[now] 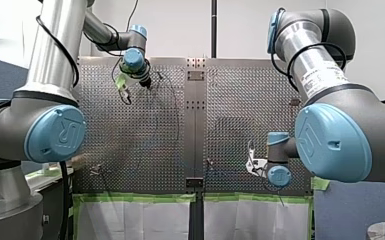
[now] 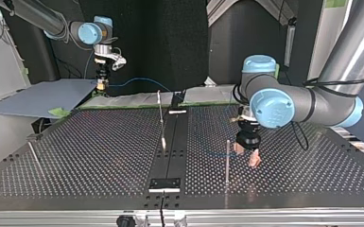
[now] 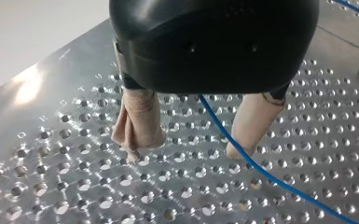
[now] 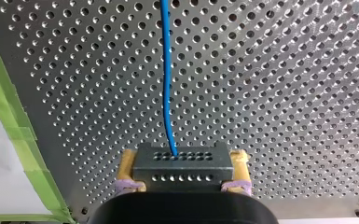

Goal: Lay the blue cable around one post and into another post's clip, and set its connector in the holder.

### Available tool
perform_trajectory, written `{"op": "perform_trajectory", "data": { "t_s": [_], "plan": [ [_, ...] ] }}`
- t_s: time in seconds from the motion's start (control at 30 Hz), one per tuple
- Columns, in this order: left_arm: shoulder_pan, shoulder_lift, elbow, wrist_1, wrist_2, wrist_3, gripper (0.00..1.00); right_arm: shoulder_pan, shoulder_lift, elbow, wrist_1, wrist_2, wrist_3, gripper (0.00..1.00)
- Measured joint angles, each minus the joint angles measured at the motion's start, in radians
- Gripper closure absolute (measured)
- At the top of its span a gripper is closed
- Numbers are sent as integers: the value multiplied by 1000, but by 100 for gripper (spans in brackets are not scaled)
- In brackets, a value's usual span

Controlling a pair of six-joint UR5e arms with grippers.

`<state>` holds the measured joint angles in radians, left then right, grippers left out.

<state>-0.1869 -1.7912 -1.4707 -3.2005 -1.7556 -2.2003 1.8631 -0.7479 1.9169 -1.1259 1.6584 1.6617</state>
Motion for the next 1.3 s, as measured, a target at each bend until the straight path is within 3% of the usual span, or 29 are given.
{"op": "perform_trajectory", "data": {
  "t_s": [0.2, 0.3, 0.83, 0.97, 1.3],
  "plan": [
    [2, 0, 0, -34, 53, -58, 0, 0, 0, 0, 3, 0, 0, 98],
    [4, 1, 0, -61, 60, -86, 0, 0, 0, 0, 6, 0, 0, 98],
    [3, 69, -3, -192, -49, -231, 0, 0, 0, 0, 13, 0, 1, 98],
    [1, 102, -3, -229, -83, -226, 0, 0, 0, 0, 13, 0, 3, 98],
    [-2, 191, -3, -300, -172, -144, 0, 0, 0, 0, 12, 0, 14, 98]
  ]
}}
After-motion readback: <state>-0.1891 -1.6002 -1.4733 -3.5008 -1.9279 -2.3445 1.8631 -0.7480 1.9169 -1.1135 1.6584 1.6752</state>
